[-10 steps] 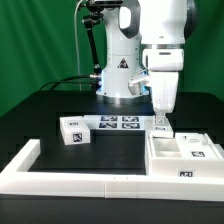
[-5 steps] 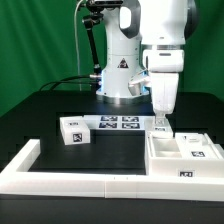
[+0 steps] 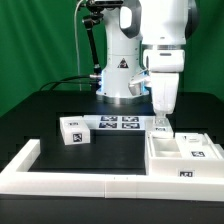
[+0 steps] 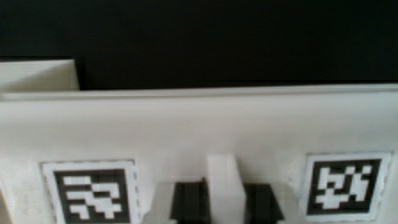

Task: Assemble cabinet

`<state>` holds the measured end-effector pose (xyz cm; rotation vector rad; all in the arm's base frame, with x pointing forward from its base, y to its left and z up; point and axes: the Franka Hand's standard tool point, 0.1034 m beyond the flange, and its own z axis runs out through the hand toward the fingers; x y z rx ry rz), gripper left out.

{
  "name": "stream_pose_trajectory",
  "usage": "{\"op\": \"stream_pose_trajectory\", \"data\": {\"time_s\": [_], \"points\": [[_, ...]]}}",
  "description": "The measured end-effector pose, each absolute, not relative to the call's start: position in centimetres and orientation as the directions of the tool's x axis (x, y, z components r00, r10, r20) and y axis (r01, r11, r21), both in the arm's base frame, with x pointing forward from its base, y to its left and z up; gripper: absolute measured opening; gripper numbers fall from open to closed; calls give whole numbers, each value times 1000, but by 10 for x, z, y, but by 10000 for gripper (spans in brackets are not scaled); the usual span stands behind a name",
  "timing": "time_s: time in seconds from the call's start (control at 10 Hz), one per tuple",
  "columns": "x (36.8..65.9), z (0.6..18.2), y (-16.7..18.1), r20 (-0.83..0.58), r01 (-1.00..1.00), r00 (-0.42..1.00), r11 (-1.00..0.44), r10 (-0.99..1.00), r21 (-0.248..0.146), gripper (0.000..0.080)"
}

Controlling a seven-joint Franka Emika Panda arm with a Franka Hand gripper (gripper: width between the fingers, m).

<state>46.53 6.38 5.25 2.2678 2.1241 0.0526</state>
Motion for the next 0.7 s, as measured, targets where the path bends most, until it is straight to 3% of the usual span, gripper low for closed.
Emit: {"op": "stream_pose_trajectory", "data": {"time_s": [0.7], "points": [[467, 54, 67, -9, 998, 47, -47, 999, 31, 70]]}}
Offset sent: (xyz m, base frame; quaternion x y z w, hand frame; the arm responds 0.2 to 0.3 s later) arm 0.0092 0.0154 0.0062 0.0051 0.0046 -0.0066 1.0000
